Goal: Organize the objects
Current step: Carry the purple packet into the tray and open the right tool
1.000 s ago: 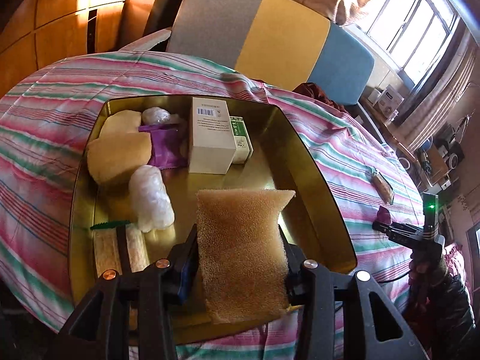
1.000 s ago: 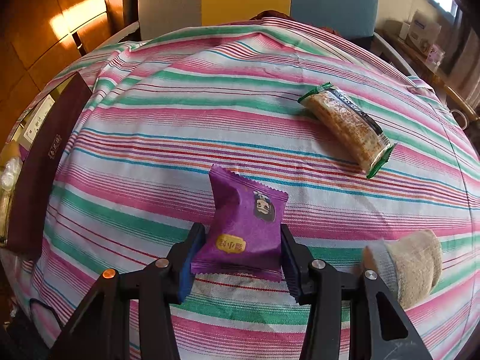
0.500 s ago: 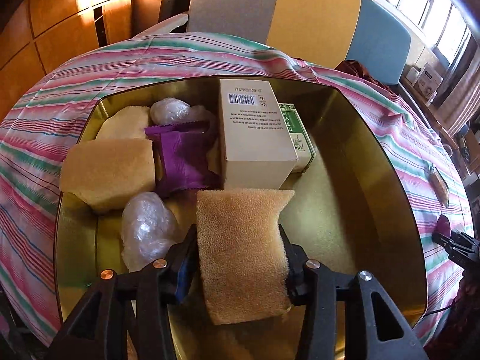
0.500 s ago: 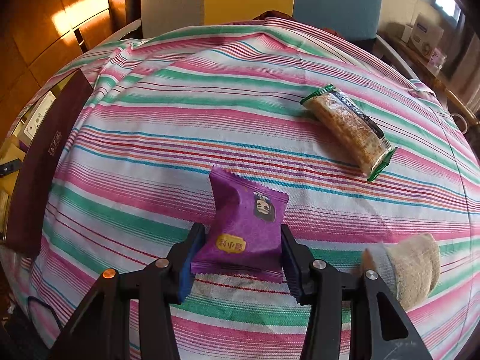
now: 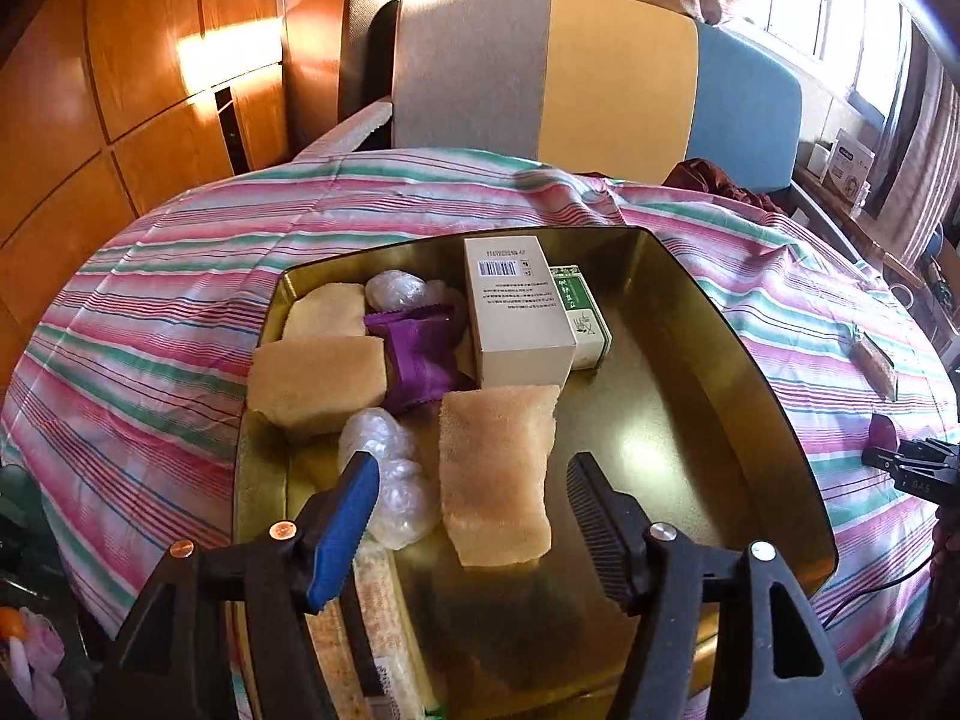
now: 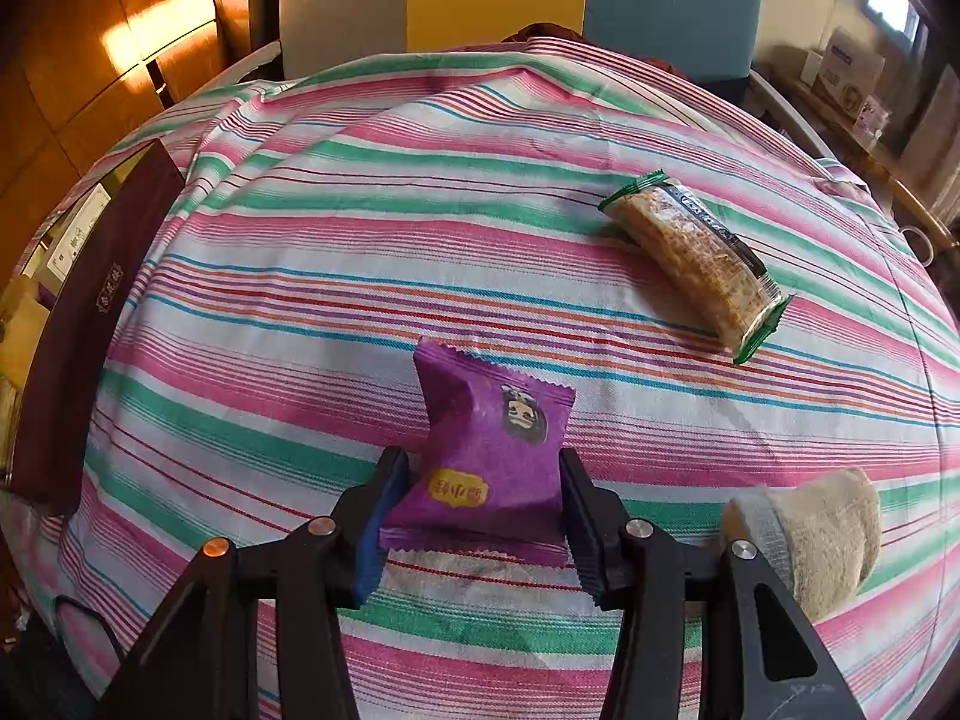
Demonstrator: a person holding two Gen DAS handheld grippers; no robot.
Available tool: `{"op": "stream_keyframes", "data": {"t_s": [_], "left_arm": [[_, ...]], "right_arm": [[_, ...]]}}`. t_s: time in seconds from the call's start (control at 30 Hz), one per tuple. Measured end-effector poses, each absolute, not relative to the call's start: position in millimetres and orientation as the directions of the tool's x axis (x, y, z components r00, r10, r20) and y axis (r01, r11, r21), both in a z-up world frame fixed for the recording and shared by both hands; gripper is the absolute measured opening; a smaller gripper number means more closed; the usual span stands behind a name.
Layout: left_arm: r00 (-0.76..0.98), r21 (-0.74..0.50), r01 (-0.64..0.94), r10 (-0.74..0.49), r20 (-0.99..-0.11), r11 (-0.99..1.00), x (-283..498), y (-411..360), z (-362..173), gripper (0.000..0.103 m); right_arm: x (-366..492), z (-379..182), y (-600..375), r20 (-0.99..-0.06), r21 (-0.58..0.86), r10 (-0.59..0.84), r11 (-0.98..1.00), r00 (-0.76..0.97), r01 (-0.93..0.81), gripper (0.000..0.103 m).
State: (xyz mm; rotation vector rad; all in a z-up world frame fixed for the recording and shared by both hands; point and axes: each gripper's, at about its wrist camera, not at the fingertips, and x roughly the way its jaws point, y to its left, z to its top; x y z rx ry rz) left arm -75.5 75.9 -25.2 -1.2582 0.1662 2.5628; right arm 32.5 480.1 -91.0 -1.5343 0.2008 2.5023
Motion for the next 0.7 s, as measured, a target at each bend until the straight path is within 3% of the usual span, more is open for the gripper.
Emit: {"op": "stream_keyframes", "data": {"t_s": [0.5,0.7], "left_arm": [[-0.607,-0.039,-0.295,0.218,-0.764,-0.955,-37.1,53.4,-14.7,0.066],[-0.618,-0.053,-0.295,0.233,-0.751,-0.954,-33.9,46.7,-10.8,0.066]], "right_arm": [[32.3,-88.5,472.7,-0.890,-0.024,0.145,-0.962,-0.432,-0.273,0.048],[36.7,-79.1,445.5,-0.880,0.048,0.088,-0.961,-0.467,-0.272,0.048]]}}
